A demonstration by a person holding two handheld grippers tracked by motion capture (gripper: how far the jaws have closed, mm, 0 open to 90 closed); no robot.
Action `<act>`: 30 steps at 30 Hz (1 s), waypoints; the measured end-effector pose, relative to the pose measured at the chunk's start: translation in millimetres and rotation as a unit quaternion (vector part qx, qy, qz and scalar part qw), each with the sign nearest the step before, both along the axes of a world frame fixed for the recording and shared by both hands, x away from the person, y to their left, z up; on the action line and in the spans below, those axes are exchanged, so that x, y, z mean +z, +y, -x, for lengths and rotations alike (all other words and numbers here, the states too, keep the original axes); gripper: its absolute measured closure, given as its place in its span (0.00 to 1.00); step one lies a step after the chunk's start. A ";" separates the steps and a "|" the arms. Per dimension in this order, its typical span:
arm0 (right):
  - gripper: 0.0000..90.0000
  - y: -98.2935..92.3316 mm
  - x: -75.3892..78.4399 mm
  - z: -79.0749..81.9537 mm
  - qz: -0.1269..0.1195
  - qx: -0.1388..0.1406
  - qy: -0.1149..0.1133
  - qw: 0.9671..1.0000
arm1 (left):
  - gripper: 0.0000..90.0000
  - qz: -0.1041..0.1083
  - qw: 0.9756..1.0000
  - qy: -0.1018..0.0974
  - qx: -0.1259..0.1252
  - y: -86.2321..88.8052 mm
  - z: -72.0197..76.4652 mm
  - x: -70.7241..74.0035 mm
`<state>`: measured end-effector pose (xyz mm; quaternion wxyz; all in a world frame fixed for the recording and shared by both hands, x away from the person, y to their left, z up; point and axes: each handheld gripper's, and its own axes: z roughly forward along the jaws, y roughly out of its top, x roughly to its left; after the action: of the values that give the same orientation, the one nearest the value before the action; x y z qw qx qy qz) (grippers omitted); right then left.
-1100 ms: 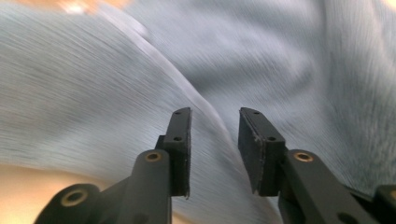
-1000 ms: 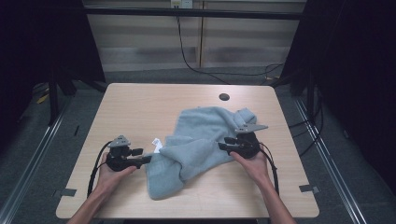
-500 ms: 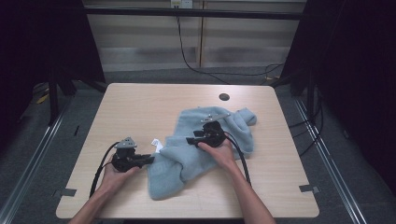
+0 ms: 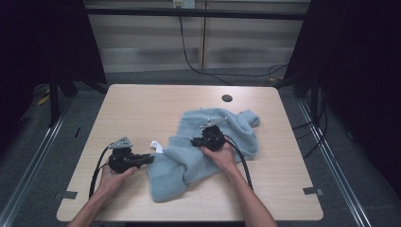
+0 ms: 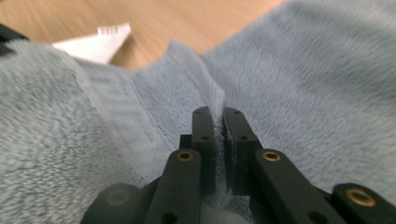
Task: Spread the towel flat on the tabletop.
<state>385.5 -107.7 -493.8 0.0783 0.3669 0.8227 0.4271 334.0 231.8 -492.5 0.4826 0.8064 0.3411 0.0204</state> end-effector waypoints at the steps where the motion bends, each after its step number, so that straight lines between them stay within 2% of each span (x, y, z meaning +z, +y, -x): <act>1: 0.95 -2.4 4.0 1.0 -0.008 0.002 -0.004 1.000 | 0.91 0.011 1.000 -0.004 0.003 3.4 1.2 4.1; 2: 0.95 -8.5 13.0 3.4 -0.023 0.002 -0.012 1.000 | 0.92 0.017 1.000 -0.007 0.004 6.8 2.1 7.1; 3: 0.96 -24.1 31.5 10.0 -0.063 -0.001 -0.032 0.997 | 0.92 0.026 1.000 -0.015 0.010 12.7 4.9 12.2; 4: 0.96 -24.1 31.5 10.0 -0.063 -0.001 -0.032 0.997 | 0.92 0.026 1.000 -0.015 0.010 12.7 4.9 12.2; 5: 0.96 -31.1 38.2 12.9 -0.080 -0.006 -0.037 0.996 | 0.92 0.035 0.999 -0.019 0.015 16.6 7.0 15.7; 6: 0.96 -49.4 57.9 25.2 -0.090 -0.010 -0.055 0.994 | 0.92 0.043 0.999 -0.024 0.018 19.1 8.6 18.7; 7: 0.96 -49.4 57.9 25.2 -0.090 -0.010 -0.055 0.994 | 0.92 0.054 0.998 -0.027 0.015 20.6 10.5 21.7; 8: 0.96 -56.1 66.1 32.5 -0.093 -0.005 -0.060 0.994 | 0.93 0.060 0.998 -0.031 0.009 20.0 12.8 25.3; 9: 0.96 -65.5 80.5 49.6 -0.083 0.001 -0.075 0.994 | 0.93 0.061 0.997 -0.038 0.001 17.1 15.6 29.3; 11: 0.95 -73.0 89.3 67.6 -0.077 0.000 -0.085 0.993 | 0.93 0.067 0.996 -0.055 -0.016 5.2 25.8 41.6; 12: 0.95 -73.0 89.3 67.6 -0.077 0.000 -0.085 0.993 | 0.93 0.067 0.996 -0.055 -0.016 5.2 25.8 41.6; 13: 0.94 -83.2 93.6 85.0 -0.079 0.002 -0.091 0.993 | 0.93 0.069 0.996 -0.059 -0.025 2.5 29.7 45.5; 14: 0.93 -89.1 95.1 93.5 -0.079 -0.002 -0.095 0.992 | 0.93 0.077 0.994 -0.069 -0.038 -2.4 37.4 52.8; 15: 0.92 -94.0 95.7 99.3 -0.084 -0.007 -0.096 0.992 | 0.93 0.077 0.994 -0.069 -0.038 -2.4 37.4 52.8; 16: 0.92 -102.6 95.2 107.5 -0.095 -0.016 -0.095 0.991 | 0.93 0.085 0.993 -0.074 -0.047 -4.7 42.3 57.8; 18: 0.92 -107.7 94.1 111.7 -0.096 -0.020 -0.093 0.991 | 0.93 0.083 0.991 -0.082 -0.058 -8.6 48.4 62.7; 19: 0.91 -119.6 87.5 121.8 -0.076 -0.036 -0.086 0.993 | 0.93 0.077 0.991 -0.085 -0.062 -10.2 50.1 63.0; 21: 0.91 -125.9 81.9 126.3 -0.072 -0.043 -0.078 0.993 | 0.93 0.069 0.992 -0.082 -0.068 -14.7 52.6 58.4; 24: 0.86 -143.1 62.0 140.4 -0.057 -0.060 -0.053 0.995 | 0.93 0.054 0.994 -0.069 -0.072 -20.9 50.2 47.7; 27: 0.82 -149.0 50.1 152.4 -0.070 -0.063 -0.039 0.995 | 0.93 0.041 0.995 -0.060 -0.074 -25.7 46.5 40.7; 30: 0.73 -140.4 48.7 155.8 -0.070 -0.051 -0.039 0.995 | 0.92 0.040 0.995 -0.051 -0.070 -28.3 43.4 36.2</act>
<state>229.8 -248.1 -445.1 0.1064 0.3958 0.7671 0.4935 290.6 203.4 -456.3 0.5313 0.8065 0.2592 0.0146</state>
